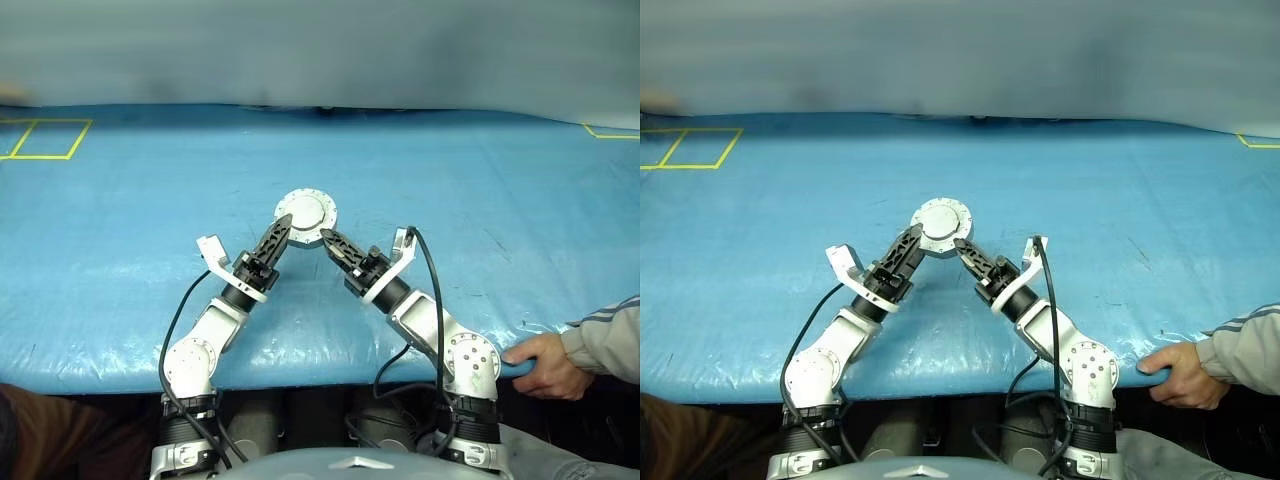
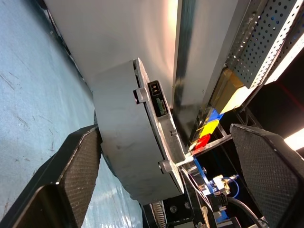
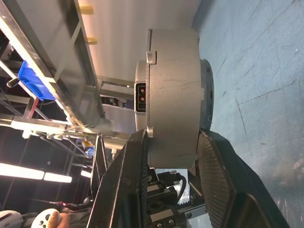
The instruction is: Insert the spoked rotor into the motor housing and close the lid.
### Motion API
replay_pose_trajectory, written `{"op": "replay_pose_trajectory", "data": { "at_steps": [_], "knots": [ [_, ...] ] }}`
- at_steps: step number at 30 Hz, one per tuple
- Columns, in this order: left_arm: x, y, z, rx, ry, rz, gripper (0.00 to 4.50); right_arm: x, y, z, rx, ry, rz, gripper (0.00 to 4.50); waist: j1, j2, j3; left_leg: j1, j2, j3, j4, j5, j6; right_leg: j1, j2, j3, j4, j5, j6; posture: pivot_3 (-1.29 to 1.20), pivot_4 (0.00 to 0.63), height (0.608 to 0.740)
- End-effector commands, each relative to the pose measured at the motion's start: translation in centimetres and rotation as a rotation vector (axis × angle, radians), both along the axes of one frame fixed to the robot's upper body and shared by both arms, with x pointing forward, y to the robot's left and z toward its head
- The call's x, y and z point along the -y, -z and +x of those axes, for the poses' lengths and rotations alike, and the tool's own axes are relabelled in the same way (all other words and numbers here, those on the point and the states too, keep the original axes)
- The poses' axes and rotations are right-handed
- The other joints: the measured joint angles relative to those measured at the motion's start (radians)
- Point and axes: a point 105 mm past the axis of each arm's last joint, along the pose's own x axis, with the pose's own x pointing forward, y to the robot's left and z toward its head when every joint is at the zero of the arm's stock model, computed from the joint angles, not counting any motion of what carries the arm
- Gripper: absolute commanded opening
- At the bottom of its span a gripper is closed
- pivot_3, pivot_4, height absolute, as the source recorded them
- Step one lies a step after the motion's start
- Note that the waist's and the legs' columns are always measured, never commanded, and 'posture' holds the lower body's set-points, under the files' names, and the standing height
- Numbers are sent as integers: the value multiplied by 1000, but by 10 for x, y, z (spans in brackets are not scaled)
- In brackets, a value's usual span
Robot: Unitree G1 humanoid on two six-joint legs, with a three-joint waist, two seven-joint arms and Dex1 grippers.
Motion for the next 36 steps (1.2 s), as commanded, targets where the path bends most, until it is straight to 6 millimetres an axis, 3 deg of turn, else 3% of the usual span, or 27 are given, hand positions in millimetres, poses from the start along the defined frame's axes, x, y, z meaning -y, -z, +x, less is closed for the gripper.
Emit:
{"op": "replay_pose_trajectory", "data": {
  "at_steps": [1, 17, 36],
  "knots": [
    [14, 2, -1, -18, 43, -35, 4471, -16, -37, -12, 148, -86, 68, 1156, 0, 0, 0, 0, 0, 0, 0, 0, 0, 0, 0, 0, 0, 0, 0, 0, 150, 740],
    [3, 9, 1, -65, 0, -63, 4471, 2, -49, -1, 211, 12, 120, 1156, 1, 0, 0, 0, 0, 0, 2, 0, 1, 0, 0, 0, 0, 0, 1, 0, 150, 740],
    [4, -3, -2, -18, 42, -138, 4471, -11, -24, -4, 132, -45, 44, 1156, 0, 0, 0, 0, 0, 0, 2, -1, 1, 0, -1, 0, 0, 1, 1, 0, 150, 740]
  ]
}}
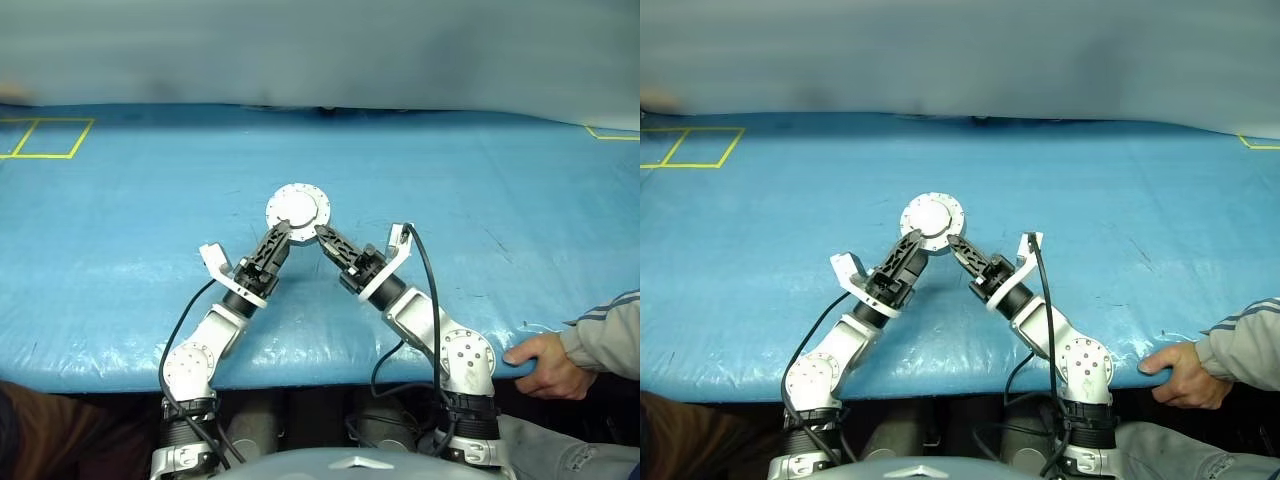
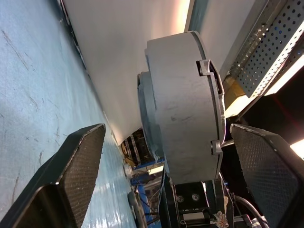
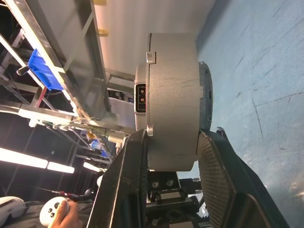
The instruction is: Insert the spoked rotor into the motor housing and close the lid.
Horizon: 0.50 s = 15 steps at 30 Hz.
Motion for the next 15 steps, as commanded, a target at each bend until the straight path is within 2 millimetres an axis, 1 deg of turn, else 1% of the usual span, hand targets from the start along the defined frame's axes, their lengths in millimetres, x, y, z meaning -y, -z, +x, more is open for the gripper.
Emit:
{"op": "replay_pose_trajectory", "data": {
  "at_steps": [1, 10, 12, 15],
  "knots": [
    [6, -13, 1, 41, 10, -56, 4471, -6, -17, -7, 72, -44, 43, 1156, 0, 0, 0, 0, 0, 0, 0, 0, 0, 0, 0, 0, 0, 0, 0, 0, 150, 740],
    [16, -14, 6, 50, 42, -60, 4471, -17, -10, -16, 51, -96, 24, 1156, 0, 0, 0, 0, 0, 0, 0, 0, 0, 0, 0, 0, 0, 0, 0, 0, 150, 740],
    [18, -11, 7, 39, 56, -45, 4471, -18, -10, -17, 53, -101, 21, 1156, 1, 0, 0, 0, 0, 0, 0, 0, 0, 0, 0, 0, 0, 0, 0, 0, 150, 740],
    [19, -9, 8, 31, 56, -40, 3904, -19, -10, -17, 57, -102, 18, 1156, 0, 0, 0, 0, 0, 0, 1, 0, 0, 0, 0, 0, 0, 0, 0, 0, 150, 740]
  ]
}}
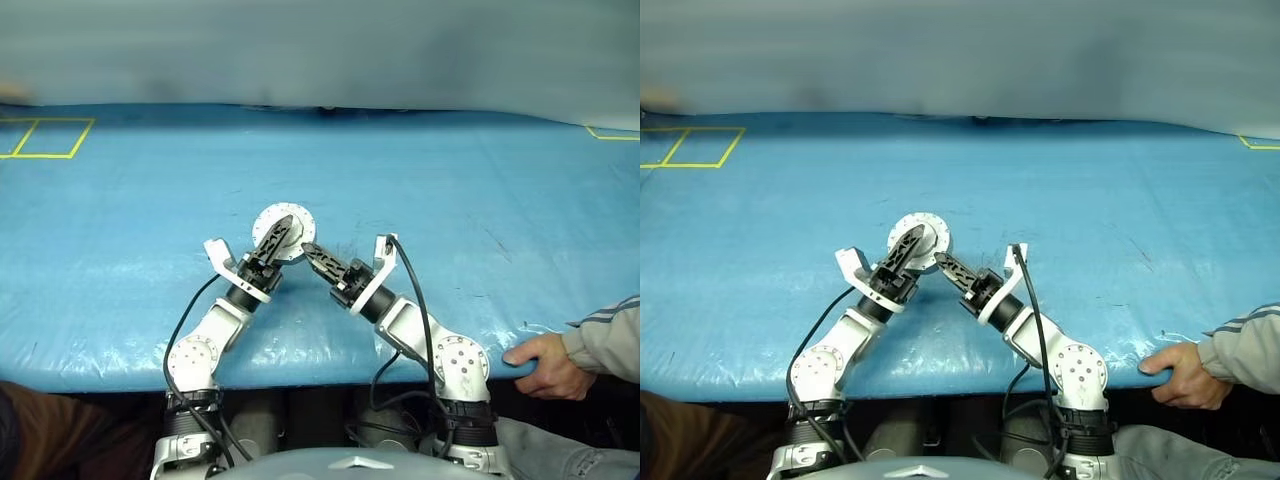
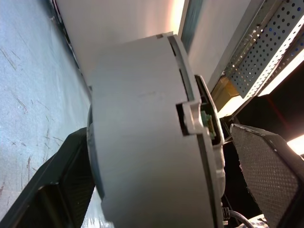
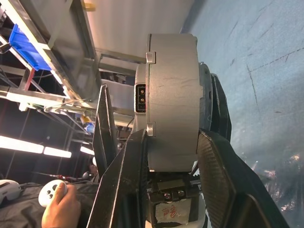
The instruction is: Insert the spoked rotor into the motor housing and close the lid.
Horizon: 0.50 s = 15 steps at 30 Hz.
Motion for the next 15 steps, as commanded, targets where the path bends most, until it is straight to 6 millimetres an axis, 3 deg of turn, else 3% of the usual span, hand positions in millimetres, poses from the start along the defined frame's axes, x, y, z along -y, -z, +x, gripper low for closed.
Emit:
{"op": "replay_pose_trajectory", "data": {
  "at_steps": [1, 4, 14, 15],
  "knots": [
    [10, -9, 0, 31, 19, -42, 3546, -5, -23, -5, 92, -29, 58, 1156, -1, 0, 0, 0, 0, 0, 0, 0, 0, 0, 0, 0, 0, 0, 0, 0, 150, 740],
    [8, -7, 1, 16, 3, -54, 2575, -3, -22, -2, 82, -12, 52, 1156, -1, 0, 0, 0, 0, 0, 0, 0, 0, 0, 0, 0, 0, 0, 0, 0, 150, 740],
    [4, -4, 4, -13, -23, -66, 2506, 3, -13, 7, 61, 47, -16, 1156, -1, 0, 0, 0, 0, 0, 0, 0, 0, 0, 0, 0, 0, 0, 0, 0, 150, 740],
    [3, -3, 5, -15, -32, -61, 2506, 4, -11, 9, 59, 57, -26, 1503, -1, 0, 0, 0, 0, 0, 0, 0, 0, 0, 0, 0, 0, 0, 0, 0, 150, 740]
  ]
}}
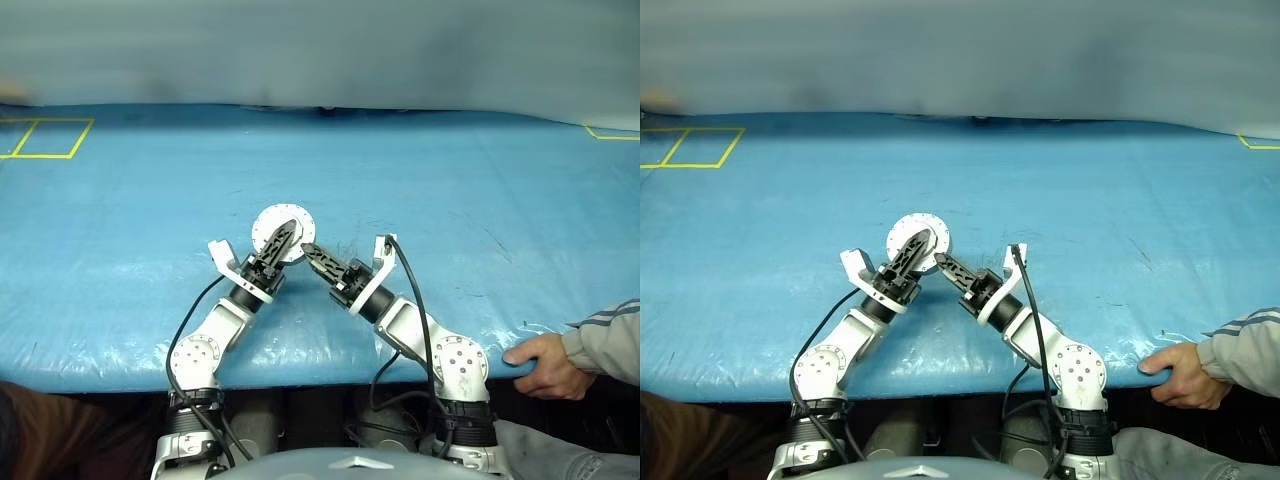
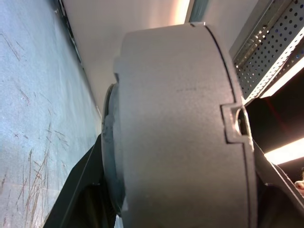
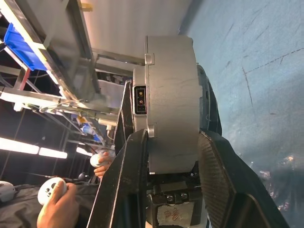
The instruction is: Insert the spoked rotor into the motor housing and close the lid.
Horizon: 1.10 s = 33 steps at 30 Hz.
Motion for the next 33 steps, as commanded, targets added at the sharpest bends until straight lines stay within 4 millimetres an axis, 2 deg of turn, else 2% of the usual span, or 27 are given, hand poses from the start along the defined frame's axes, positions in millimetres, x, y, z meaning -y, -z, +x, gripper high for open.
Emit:
{"op": "replay_pose_trajectory", "data": {
  "at_steps": [1, 5, 8, 13, 21, 26, 31, 33],
  "knots": [
    [3, -9, 5, 24, -40, -34, 2506, 5, -13, 7, 61, 44, -1, 1886, 0, 0, 0, 0, 0, 0, 0, 0, 0, 0, 0, 0, 0, 0, 0, 0, 150, 740],
    [-7, 0, 16, -15, -140, 22, 2506, 15, -14, 18, 102, 140, -67, 3084, 0, 0, 0, 0, 0, 0, 0, 0, 0, 0, 0, 0, 0, 0, 0, 0, 150, 740],
    [-17, 6, 28, -51, -221, 39, 2506, 27, -12, 27, 128, 230, -145, 3084, 1, 0, 0, 0, 0, 0, 0, 0, 0, 0, 1, 0, 0, 0, 0, 0, 150, 740],
    [-39, 14, 63, -151, -425, 139, 2506, 37, -10, 28, 162, 261, -195, 3084, 13, -1, 1, 0, 0, 0, 1, 0, 0, 1, 1, 0, 0, 2, 2, 0, 150, 740],
    [-57, 4, 111, -214, -617, 234, 2506, 37, -2, 19, 224, 234, -306, 3084, 24, -4, 2, -1, -1, 1, 2, 0, 1, 1, 2, 1, -1, 5, 7, 0, 150, 740],
    [-66, 9, 123, -256, -672, 324, 2506, 43, 1, 16, 226, 255, -326, 3084, 22, -4, 2, -1, -1, 2, 2, -1, 2, 1, 2, 2, -1, 5, 8, 0, 150, 740],
    [-73, 17, 127, -287, -693, 402, 2506, 44, 2, 16, 232, 257, -346, 3084, 21, -4, 2, -1, 0, 2, 3, -1, 2, 2, 3, 2, -1, 6, 9, 0, 150, 740],
    [-76, 19, 125, -291, -706, 424, 3115, 43, 2, 17, 235, 255, -351, 3124, 20, -4, 2, -1, 0, 2, 4, -1, 2, 2, 3, 2, 0, 6, 10, 0, 150, 740]
  ]
}}
